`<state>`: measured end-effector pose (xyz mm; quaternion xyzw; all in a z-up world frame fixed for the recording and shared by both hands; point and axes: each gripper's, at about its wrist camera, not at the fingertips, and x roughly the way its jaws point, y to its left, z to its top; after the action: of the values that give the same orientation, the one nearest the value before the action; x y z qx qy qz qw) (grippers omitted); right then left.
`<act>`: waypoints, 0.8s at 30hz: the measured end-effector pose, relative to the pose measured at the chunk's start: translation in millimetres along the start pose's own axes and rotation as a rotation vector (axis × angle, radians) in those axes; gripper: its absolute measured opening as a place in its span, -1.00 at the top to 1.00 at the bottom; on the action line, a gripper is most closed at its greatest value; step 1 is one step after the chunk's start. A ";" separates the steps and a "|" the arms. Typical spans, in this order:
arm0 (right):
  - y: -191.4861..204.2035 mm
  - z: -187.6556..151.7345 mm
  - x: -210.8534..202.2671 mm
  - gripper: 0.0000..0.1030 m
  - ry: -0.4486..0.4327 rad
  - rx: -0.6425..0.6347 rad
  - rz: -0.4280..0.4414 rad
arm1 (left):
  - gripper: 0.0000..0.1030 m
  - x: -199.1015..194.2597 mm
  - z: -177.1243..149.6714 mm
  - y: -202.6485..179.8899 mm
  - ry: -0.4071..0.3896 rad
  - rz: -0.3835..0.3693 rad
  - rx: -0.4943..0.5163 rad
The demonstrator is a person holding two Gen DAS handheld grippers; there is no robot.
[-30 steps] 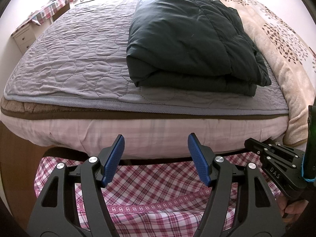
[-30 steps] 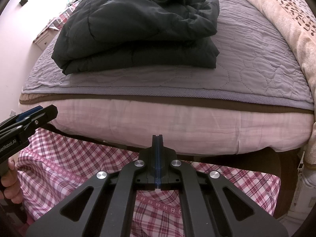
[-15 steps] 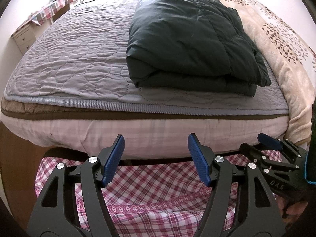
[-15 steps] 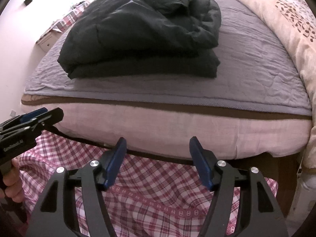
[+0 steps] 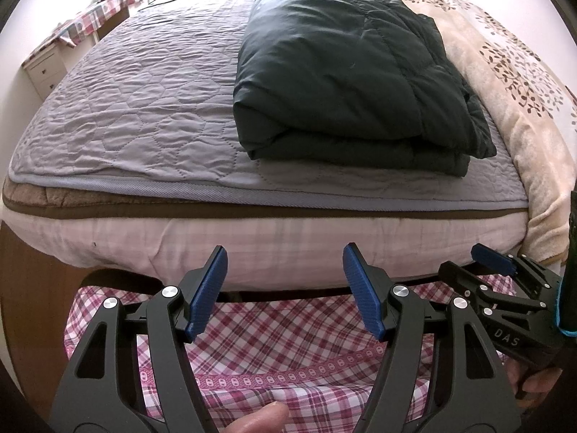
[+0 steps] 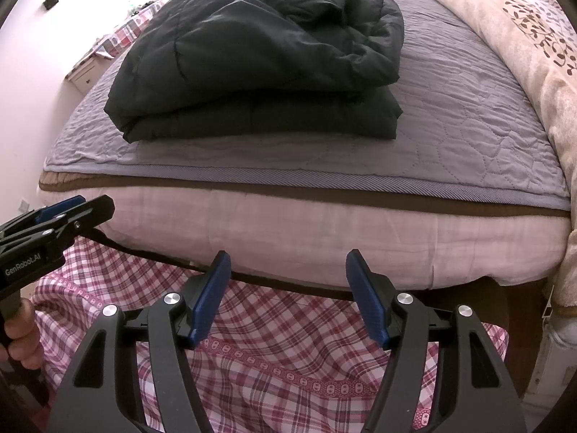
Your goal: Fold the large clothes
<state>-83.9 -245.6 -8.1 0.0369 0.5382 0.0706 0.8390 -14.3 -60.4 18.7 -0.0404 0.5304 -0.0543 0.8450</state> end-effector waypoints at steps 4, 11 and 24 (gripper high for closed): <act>0.2 -0.4 -0.3 -0.28 0.000 0.001 0.000 | -0.28 -0.5 1.1 0.5 -0.002 0.000 0.001; 0.1 -0.6 -0.2 -0.28 0.000 0.000 0.000 | -0.28 -0.6 0.8 0.1 -0.002 0.000 0.001; 0.2 0.1 0.4 -0.29 0.001 -0.002 0.000 | -0.28 -1.8 2.1 1.3 -0.007 -0.001 0.002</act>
<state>-83.7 -245.3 -8.4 0.0363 0.5386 0.0713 0.8387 -13.1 -58.8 21.0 -0.0400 0.5275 -0.0553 0.8468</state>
